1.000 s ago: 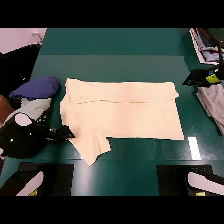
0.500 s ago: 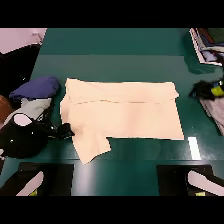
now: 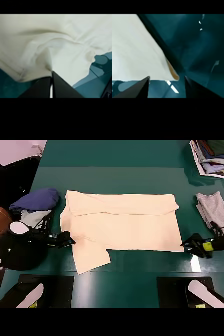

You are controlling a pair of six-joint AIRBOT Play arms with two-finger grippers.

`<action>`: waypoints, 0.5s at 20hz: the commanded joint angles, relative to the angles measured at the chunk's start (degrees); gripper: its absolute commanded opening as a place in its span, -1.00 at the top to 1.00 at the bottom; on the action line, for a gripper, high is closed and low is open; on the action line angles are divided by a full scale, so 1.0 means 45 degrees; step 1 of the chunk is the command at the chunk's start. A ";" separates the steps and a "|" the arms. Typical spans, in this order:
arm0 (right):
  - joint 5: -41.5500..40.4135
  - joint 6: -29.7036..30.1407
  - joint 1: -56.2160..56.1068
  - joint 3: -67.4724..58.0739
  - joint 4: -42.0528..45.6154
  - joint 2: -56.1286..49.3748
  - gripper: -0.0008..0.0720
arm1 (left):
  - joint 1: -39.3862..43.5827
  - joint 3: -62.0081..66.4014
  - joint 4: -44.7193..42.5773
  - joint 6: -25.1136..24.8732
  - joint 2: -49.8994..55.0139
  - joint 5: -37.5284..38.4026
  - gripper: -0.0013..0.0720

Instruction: Fold the shirts.

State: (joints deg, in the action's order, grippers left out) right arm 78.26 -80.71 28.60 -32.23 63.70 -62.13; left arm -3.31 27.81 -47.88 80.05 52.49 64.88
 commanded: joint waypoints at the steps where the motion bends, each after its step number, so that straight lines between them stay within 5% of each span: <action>1: -0.1282 0.0219 -0.0165 0.1044 -0.0835 0.0117 -0.33 | 0.0000 0.0034 0.0102 -0.0034 -0.0010 -0.0024 0.90; 4: -0.1399 0.0228 -0.1103 0.0534 -0.0811 0.0117 0.30 | 0.0000 0.0039 -0.0010 -0.0039 -0.0015 -0.0146 0.90; 6: -0.0986 0.0486 -0.1608 0.0087 -0.0729 0.0126 0.94 | -0.0005 0.0364 -0.0767 0.0029 -0.0039 0.0291 0.90; 10: 0.0855 0.0491 -0.2317 -0.0840 0.1506 0.0855 0.94 | 0.0000 0.0845 -0.2516 0.0767 -0.1724 0.1763 0.90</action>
State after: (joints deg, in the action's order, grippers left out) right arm 76.93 -78.85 20.49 -33.74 64.25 -60.42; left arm -3.31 30.59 -53.82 81.14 49.23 68.73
